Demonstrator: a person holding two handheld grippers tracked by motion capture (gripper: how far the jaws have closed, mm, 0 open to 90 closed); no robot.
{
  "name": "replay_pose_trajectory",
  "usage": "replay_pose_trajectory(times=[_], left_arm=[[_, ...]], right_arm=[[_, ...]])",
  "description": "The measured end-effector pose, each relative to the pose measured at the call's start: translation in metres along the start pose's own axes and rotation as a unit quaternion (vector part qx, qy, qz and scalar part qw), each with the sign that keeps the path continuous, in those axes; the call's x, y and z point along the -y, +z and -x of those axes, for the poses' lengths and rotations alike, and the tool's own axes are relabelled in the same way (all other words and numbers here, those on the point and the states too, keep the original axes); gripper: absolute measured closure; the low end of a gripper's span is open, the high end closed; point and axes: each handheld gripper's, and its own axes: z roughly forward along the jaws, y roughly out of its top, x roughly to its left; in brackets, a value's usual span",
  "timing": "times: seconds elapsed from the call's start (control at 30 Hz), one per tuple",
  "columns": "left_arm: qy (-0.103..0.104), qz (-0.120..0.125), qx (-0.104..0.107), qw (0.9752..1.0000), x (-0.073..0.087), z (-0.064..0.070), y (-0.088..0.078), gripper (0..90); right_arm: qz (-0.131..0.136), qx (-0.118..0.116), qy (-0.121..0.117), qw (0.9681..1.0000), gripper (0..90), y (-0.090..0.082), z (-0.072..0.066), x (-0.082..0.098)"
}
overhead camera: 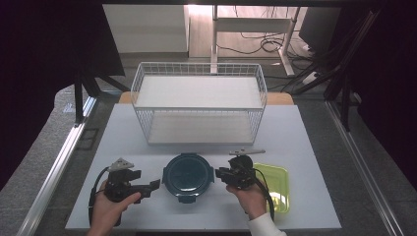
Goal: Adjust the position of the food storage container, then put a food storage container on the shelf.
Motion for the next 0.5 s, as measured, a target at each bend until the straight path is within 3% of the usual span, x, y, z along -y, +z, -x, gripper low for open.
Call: replay_pose_trajectory(times=[0.03, 0.07, 0.17, 0.23, 0.5], left_arm=[[0.000, 0.000, 0.003, 1.0000, -0.0001, 0.0001, -0.0003, 15.2], [-0.001, 0.001, 0.007, 1.0000, -0.0004, 0.0002, -0.0009, 15.2], [-0.001, 0.005, 0.009, 0.9999, -0.0010, 0.0012, -0.0026, 15.2], [-0.002, 0.006, 0.008, 0.9999, -0.0008, 0.0002, -0.0035, 15.2], [-0.018, 0.009, 0.004, 0.9998, 0.0000, -0.0041, -0.0031, 15.1]], right_arm=[[0.009, -0.005, 0.006, 0.9999, 49.1, -0.0024, -0.0007, 0.0009], [0.009, -0.005, 0.006, 0.9999, 49.1, -0.0024, -0.0007, 0.0009], [0.018, -0.022, 0.014, 0.9995, 35.9, -0.0040, -0.0004, 0.0018], [0.014, -0.036, 0.014, 0.9991, 31.6, -0.0030, -0.0006, 0.0018], [0.008, -0.052, 0.009, 0.9986, 22.8, 0.0003, -0.0023, 0.0028]])
